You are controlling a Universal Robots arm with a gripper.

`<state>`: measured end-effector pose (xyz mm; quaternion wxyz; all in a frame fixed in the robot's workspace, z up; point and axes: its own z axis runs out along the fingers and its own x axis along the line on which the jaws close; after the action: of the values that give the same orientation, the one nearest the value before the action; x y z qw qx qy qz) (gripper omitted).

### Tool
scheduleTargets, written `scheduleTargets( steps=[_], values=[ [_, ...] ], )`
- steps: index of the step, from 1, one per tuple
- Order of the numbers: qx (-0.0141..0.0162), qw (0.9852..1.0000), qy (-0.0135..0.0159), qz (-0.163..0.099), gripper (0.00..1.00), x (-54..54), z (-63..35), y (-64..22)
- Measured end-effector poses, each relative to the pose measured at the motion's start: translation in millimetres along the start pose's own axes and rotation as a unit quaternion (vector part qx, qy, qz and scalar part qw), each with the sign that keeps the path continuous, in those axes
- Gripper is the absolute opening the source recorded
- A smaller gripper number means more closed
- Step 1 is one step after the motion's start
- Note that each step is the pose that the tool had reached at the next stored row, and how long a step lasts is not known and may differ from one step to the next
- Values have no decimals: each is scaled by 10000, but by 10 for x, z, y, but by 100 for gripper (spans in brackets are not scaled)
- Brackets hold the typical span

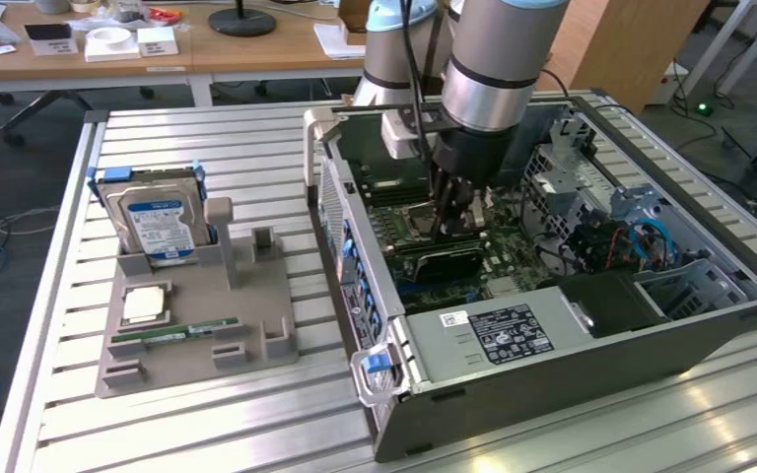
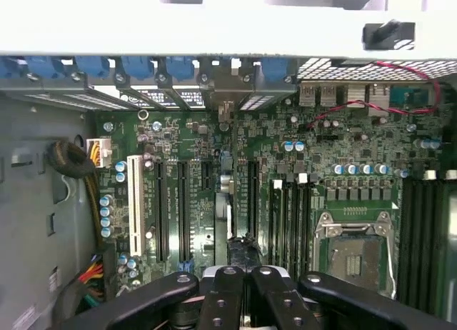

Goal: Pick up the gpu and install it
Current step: 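Press down on the gpu until it lock into place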

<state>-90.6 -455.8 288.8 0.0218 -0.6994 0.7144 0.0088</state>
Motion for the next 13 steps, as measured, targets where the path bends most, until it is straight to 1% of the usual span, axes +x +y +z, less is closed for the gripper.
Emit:
scheduleTargets(
  steps=[6, 11, 13],
  values=[
    [-3, 10000, 0, -1, 11, -8, -176, -15],
    [-4, 10000, 0, 0, 11, -8, -181, -19],
    [-4, 10000, 0, 0, 11, -9, -181, -41]
  ],
)
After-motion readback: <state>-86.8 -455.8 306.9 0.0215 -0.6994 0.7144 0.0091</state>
